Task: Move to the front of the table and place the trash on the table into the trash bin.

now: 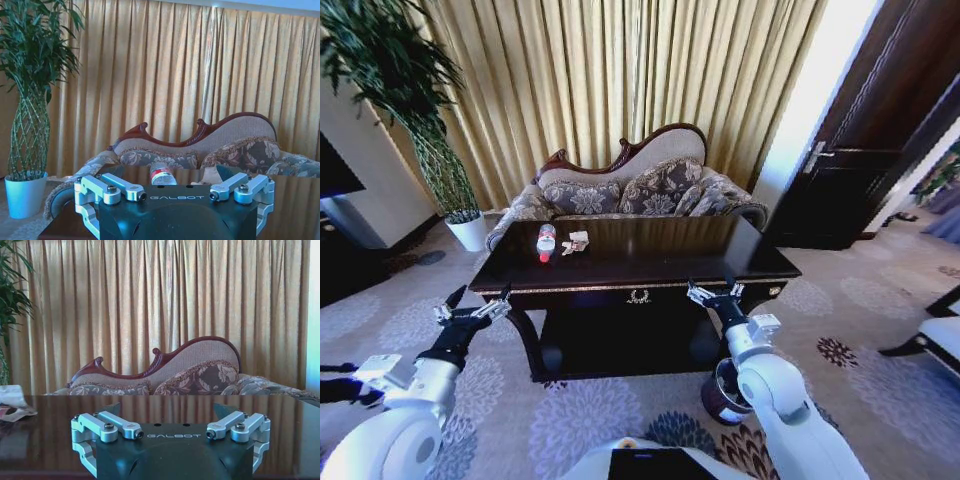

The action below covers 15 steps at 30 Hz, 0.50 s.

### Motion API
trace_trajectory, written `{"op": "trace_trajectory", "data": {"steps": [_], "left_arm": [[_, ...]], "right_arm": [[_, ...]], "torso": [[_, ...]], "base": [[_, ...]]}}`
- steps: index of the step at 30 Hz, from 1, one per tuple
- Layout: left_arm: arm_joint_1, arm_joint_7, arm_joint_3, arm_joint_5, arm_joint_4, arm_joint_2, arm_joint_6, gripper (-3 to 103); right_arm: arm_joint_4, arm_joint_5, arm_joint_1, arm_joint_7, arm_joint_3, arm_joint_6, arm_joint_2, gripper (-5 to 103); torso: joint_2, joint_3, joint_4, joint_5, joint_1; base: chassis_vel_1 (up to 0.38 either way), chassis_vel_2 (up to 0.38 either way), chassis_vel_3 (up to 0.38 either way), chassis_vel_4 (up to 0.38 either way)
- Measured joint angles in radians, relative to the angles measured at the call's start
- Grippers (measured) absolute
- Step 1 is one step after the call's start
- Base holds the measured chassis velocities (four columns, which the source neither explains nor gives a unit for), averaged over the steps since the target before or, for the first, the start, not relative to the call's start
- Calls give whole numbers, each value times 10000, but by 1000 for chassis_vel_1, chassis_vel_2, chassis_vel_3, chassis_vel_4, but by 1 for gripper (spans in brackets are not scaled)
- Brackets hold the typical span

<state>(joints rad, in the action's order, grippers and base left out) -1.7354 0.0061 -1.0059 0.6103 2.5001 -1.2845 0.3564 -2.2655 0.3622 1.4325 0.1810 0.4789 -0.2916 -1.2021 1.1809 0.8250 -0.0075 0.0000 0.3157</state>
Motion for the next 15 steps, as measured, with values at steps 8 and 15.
{"op": "trace_trajectory", "data": {"steps": [8,15], "left_arm": [[1,-4,7,0,0,-5,7,100],[34,-169,30,2,0,-6,15,100]], "right_arm": [[41,-5,-57,-1,-63,1,-8,100],[-111,621,-89,158,-246,17,23,100]], "torso": [[-1,0,1,0,1],[0,-1,0,0,1]], "base": [[-137,150,148,-141],[-77,72,70,-76]]}}
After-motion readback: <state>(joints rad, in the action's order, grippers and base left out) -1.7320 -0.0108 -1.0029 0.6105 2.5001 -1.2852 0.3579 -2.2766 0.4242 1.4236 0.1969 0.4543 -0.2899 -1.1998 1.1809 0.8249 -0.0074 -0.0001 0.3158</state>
